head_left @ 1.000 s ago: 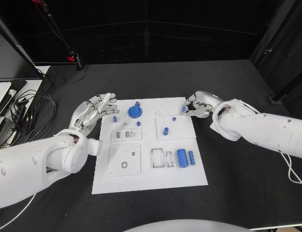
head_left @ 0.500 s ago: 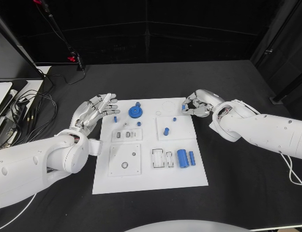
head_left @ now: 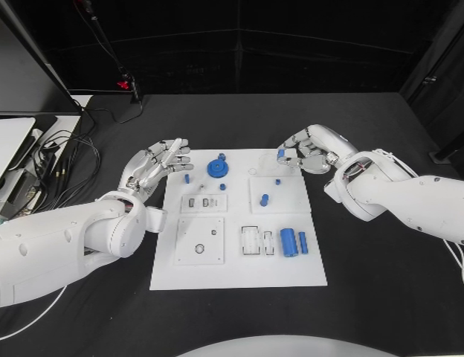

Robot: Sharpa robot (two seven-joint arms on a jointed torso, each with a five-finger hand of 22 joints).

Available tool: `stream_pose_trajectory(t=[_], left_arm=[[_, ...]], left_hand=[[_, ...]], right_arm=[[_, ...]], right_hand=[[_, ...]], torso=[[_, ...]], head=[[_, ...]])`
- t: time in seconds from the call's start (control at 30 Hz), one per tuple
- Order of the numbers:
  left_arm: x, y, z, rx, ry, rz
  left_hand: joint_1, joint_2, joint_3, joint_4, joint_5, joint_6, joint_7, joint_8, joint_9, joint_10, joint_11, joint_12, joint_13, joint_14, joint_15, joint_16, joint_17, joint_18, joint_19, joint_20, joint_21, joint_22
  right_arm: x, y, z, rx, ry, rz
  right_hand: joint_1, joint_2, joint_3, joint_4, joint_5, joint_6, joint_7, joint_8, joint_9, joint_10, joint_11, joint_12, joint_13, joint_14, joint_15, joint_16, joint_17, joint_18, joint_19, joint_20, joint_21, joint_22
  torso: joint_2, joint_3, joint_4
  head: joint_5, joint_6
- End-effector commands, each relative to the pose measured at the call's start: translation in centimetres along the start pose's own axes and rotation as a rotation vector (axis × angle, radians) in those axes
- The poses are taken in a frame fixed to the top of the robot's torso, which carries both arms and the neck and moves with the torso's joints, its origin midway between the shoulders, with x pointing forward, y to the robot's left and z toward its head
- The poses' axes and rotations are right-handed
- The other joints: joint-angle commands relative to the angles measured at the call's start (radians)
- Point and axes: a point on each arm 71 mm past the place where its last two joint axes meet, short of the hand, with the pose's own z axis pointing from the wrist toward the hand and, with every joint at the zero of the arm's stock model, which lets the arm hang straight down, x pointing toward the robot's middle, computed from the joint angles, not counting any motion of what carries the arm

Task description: Assemble the parts on the task board

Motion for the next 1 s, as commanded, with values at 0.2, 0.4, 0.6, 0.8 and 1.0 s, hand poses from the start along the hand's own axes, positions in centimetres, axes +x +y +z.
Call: stream_pose_trajectory(t=[0.2,0.4,0.6,0.8,1.0], left_arm=[[0.2,-1.3,0.0,0.154,0.001,0.006],[0.3,-1.3,0.0,0.155,0.002,0.006],[0.3,-1.3,0.0,0.156,0.001,0.006],[0.4,-1.3,0.0,0.155,0.0,0.007],[0.4,-1.3,0.1,0.155,0.001,0.007]], left_hand=[[0.005,0.003,0.0,-0.001,0.006,-0.005,0.116,0.0,0.001,0.0,0.009,0.003,0.001,0.002,-0.005,-0.006,-0.001,0.018,0.005,0.001,0.004,-0.001],[0.005,0.003,0.0,-0.001,0.006,-0.005,0.117,0.0,0.001,0.0,0.009,0.003,0.001,0.001,-0.005,-0.006,-0.001,0.018,0.005,0.002,0.004,-0.001],[0.005,0.003,0.0,-0.001,0.006,-0.005,0.117,0.0,0.001,0.0,0.009,0.003,0.001,0.001,-0.005,-0.006,-0.001,0.018,0.005,0.002,0.004,-0.001],[0.005,0.003,0.0,-0.001,0.006,-0.005,0.117,0.0,0.001,0.0,0.009,0.003,0.001,0.001,-0.005,-0.006,-0.001,0.018,0.005,0.002,0.004,-0.001],[0.005,0.002,0.0,-0.001,0.007,-0.004,0.117,0.001,0.001,0.001,0.009,0.003,0.001,0.0,-0.005,-0.007,-0.001,0.018,0.005,0.002,0.003,-0.002]], right_arm=[[2.7,4.6,0.4,-0.023,0.119,0.04],[4.3,7.2,1.0,-0.061,0.153,0.032],[5.9,9.0,1.6,-0.058,0.186,0.029],[7.5,10.7,2.3,-0.052,0.199,0.012],[9.1,11.5,2.7,-0.036,0.21,-0.023]], right_hand=[[0.015,0.001,0.005,-0.014,0.012,0.021,-0.007,-0.001,0.001,0.106,0.002,0.003,0.263,0.104,0.002,0.002,0.263,-0.007,0.104,0.003,0.003,0.263],[0.019,0.001,0.007,-0.018,0.019,0.023,-0.006,-0.003,0.0,0.106,0.003,0.003,0.263,0.104,0.002,0.002,0.263,-0.007,0.104,0.004,0.003,0.263],[0.016,-0.002,0.005,-0.022,0.034,0.026,-0.004,-0.007,-0.002,0.106,0.004,0.003,0.263,0.104,0.002,0.002,0.263,-0.007,0.104,0.004,0.003,0.263],[0.016,-0.003,0.006,-0.025,0.042,0.028,-0.005,-0.009,-0.002,0.106,0.004,0.003,0.263,0.104,0.003,0.002,0.263,-0.007,0.104,0.004,0.003,0.263],[0.016,-0.003,0.006,-0.026,0.046,0.029,-0.005,-0.01,-0.003,0.106,0.004,0.003,0.263,0.104,0.003,0.002,0.263,-0.007,0.104,0.005,0.003,0.263]], torso=[[0.0,0.0009,-0.001],[0.001,0.001,-0.0007],[0.002,0.0008,-0.0005],[0.002,0.0013,0.0007],[0.002,0.0015,0.0015]], head=[[0.057,-0.021],[0.075,-0.027],[0.08,-0.035],[0.091,-0.042],[0.098,-0.048]])
